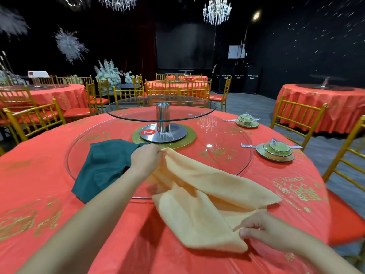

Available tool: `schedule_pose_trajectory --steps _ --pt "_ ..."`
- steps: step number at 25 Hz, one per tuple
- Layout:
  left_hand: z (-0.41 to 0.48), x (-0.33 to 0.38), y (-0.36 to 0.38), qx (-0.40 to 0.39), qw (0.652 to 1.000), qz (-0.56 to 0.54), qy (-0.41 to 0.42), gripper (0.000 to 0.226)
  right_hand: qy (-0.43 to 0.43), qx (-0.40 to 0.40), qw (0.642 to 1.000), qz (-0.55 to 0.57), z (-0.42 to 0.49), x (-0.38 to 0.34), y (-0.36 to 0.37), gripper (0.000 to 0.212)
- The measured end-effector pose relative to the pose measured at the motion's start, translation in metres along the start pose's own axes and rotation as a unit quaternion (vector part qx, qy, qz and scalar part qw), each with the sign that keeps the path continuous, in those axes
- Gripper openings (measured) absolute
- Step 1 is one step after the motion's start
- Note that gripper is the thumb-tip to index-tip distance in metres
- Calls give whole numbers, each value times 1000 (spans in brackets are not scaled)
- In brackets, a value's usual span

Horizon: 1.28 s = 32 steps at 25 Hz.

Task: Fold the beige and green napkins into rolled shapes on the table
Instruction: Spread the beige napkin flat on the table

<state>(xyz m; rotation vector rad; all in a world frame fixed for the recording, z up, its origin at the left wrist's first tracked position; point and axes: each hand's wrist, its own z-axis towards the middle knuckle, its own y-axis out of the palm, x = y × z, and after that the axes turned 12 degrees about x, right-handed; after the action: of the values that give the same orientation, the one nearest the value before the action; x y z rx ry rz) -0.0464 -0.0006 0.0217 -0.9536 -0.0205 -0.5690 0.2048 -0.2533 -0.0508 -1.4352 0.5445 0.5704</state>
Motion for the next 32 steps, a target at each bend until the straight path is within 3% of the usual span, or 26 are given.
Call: schedule_pose_trajectory --steps 3,5,7,10,13,14,17,19,21,23,27,30,32 --pt "16 -6 4 0 999 35 2 31 45 -37 998 -2 -13 -2 -8 20" --pt "18 -6 9 0 999 35 10 28 59 -47 997 -22 -17 -7 -12 37" --pt "14 -4 11 -4 999 22 30 24 32 -27 994 -102 -13 -14 -15 39" --pt "1 -6 12 -27 997 0 70 27 -7 122 984 -130 8 -32 -17 34" --pt "-16 -21 11 -92 993 31 73 52 -8 230 964 -133 42 -49 -13 21" --pt "-22 -28 11 -114 990 51 67 65 -13 217 961 -169 53 -53 -8 27" --pt "-41 -49 13 -142 982 98 77 91 -14 113 948 -296 81 -53 15 69" --pt "-48 -63 13 -140 982 110 59 99 1 93 948 -306 96 -47 29 88" --pt "-46 -74 11 -127 987 92 35 104 21 84 948 -307 107 -37 38 94" --pt "-39 -79 11 -107 993 51 9 101 19 89 940 -328 117 -32 39 85" --pt "-25 -80 13 -107 990 90 16 81 5 172 935 -311 135 -38 23 28" --pt "-20 -80 10 -69 988 97 102 35 44 229 935 -265 144 -36 6 24" --pt "-15 -78 8 -75 987 57 131 27 66 269 927 -253 149 -35 -7 27"
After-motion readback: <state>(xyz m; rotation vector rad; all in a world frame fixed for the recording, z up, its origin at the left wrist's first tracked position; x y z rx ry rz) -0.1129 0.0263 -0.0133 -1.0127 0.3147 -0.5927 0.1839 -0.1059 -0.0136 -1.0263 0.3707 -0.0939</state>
